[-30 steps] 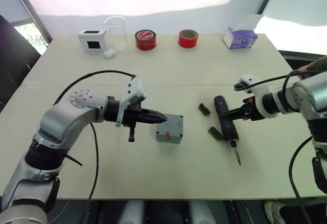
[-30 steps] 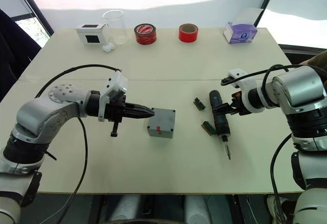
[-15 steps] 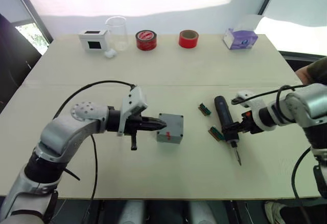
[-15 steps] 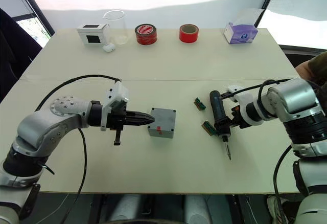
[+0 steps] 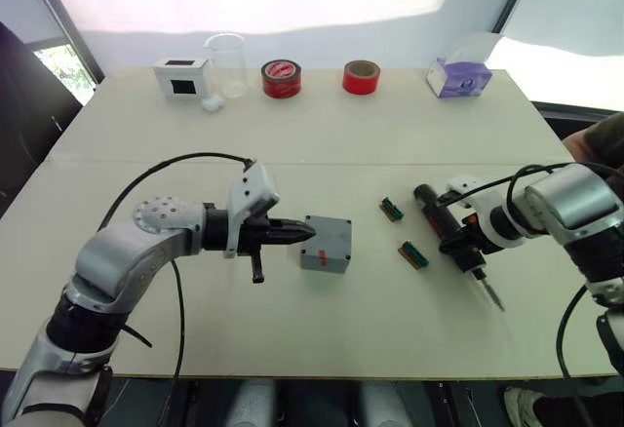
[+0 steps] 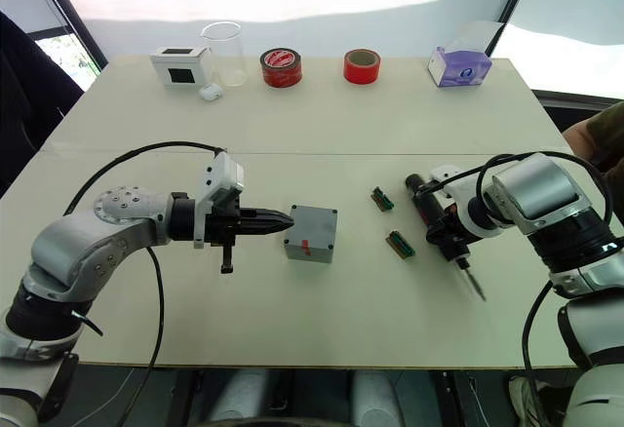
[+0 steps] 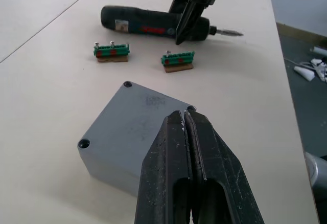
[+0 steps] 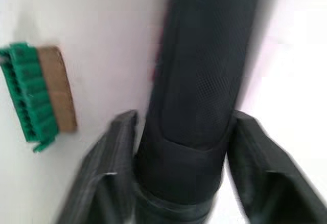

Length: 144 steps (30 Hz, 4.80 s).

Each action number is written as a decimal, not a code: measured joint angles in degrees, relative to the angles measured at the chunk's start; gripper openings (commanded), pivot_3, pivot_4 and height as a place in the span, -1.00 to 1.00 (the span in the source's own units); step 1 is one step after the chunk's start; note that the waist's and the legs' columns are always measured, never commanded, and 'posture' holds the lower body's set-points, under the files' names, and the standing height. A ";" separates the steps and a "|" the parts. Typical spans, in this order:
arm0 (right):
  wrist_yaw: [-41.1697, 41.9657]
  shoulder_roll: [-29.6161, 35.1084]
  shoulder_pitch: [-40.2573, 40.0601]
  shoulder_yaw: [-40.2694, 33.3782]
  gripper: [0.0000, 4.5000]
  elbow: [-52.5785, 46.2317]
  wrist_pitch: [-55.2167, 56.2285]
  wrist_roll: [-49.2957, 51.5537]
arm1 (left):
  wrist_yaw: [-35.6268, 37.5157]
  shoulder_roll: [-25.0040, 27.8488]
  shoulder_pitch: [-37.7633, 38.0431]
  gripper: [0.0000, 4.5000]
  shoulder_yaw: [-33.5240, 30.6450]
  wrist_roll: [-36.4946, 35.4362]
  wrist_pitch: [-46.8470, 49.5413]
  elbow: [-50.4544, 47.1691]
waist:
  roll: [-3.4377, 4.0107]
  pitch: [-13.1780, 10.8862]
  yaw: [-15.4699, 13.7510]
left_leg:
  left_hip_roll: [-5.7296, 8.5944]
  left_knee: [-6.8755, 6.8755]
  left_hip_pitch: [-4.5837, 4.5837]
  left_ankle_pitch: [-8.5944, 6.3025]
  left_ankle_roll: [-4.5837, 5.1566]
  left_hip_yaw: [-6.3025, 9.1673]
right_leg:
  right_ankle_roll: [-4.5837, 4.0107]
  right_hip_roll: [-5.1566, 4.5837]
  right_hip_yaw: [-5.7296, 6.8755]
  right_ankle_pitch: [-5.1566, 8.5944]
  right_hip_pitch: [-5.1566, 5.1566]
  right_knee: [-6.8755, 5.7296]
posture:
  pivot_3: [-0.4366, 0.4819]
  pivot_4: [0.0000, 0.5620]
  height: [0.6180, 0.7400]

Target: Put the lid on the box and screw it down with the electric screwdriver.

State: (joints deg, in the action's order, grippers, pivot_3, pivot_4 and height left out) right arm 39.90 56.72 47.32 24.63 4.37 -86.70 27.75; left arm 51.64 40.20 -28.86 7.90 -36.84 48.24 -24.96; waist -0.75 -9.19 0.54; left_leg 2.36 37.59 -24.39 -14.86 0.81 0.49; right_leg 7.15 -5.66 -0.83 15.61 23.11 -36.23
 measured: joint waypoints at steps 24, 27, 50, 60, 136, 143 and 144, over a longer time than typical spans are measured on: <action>-15.51 -32.42 -3.91 -43.53 -0.23 -16.89 35.29 10.59 | 3.54 -0.45 -5.71 -1.00 -1.47 2.54 -2.07 13.69 | 0.44 -0.29 0.14 | -0.02 -0.07 -0.41 0.25 -0.37 -0.14 | 0.00 0.14 -0.05 -0.29 0.41 -0.02 | -0.05 -0.47 1.00; -20.12 -40.05 -9.30 -44.72 -0.23 -21.88 36.30 15.10 | 4.58 -1.20 -5.96 -1.00 0.94 3.54 -2.22 14.02 | 0.49 -0.31 0.06 | 0.00 0.05 -0.41 0.25 -0.36 -0.14 | 0.00 0.14 -0.06 -0.30 0.46 -0.09 | -0.05 -0.47 1.00; -28.73 -51.23 -27.42 -27.94 -0.23 -31.08 55.14 5.60 | 7.45 -6.21 -7.00 -1.00 9.42 14.86 -9.20 19.63 | 0.51 -0.32 0.23 | -0.04 0.40 -0.38 0.13 -0.13 -0.16 | -0.06 0.29 -0.12 -0.24 0.65 -0.86 | -0.05 -0.47 1.00; -28.31 -52.77 -27.77 -25.52 -0.23 -26.37 62.30 0.49 | 8.09 -6.49 -6.97 -1.00 9.38 15.02 -8.68 19.50 | 0.51 -0.32 0.24 | -0.06 0.40 -0.36 0.14 -0.15 -0.15 | -0.06 0.30 -0.12 -0.24 0.64 -0.86 | -0.05 -0.47 1.00; -33.69 -26.85 -4.06 -45.04 -0.23 -26.10 13.03 21.73 | 1.33 -16.79 -3.77 -1.00 -0.53 10.95 -6.50 23.44 | 0.27 0.61 -0.09 | -0.02 -0.42 0.53 0.04 -0.06 -0.04 | -0.32 -0.24 0.01 0.20 -0.12 -0.39 | -0.05 -0.47 1.00; -33.65 -9.23 -7.40 -46.13 -0.23 -8.25 -5.09 16.28 | 6.37 -10.48 -5.60 -1.00 -0.23 5.43 -1.31 14.76 | 0.48 0.48 -0.31 | 0.00 -0.42 -0.04 0.05 -0.04 -0.13 | -0.30 -0.21 0.01 0.17 0.33 -0.13 | -0.05 -0.47 1.00; -33.68 -7.35 -8.47 -45.49 -0.23 -5.92 -5.39 17.85 | 7.89 -8.58 -5.58 -1.00 1.27 5.59 -1.39 12.88 | 0.51 0.46 -0.06 | -0.01 -0.46 -0.04 0.05 -0.04 -0.14 | -0.30 -0.19 0.01 0.17 0.33 -0.10 | -0.05 -0.47 1.00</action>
State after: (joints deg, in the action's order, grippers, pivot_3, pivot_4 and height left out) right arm 6.22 49.37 38.85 -20.86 -1.55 -92.09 45.60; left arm 59.53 31.62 -34.44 9.16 -31.26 46.84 -12.08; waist -0.24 -8.72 0.48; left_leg 2.35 37.13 -24.43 -14.81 0.76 0.35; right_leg 6.85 -5.85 -0.82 15.79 23.44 -36.32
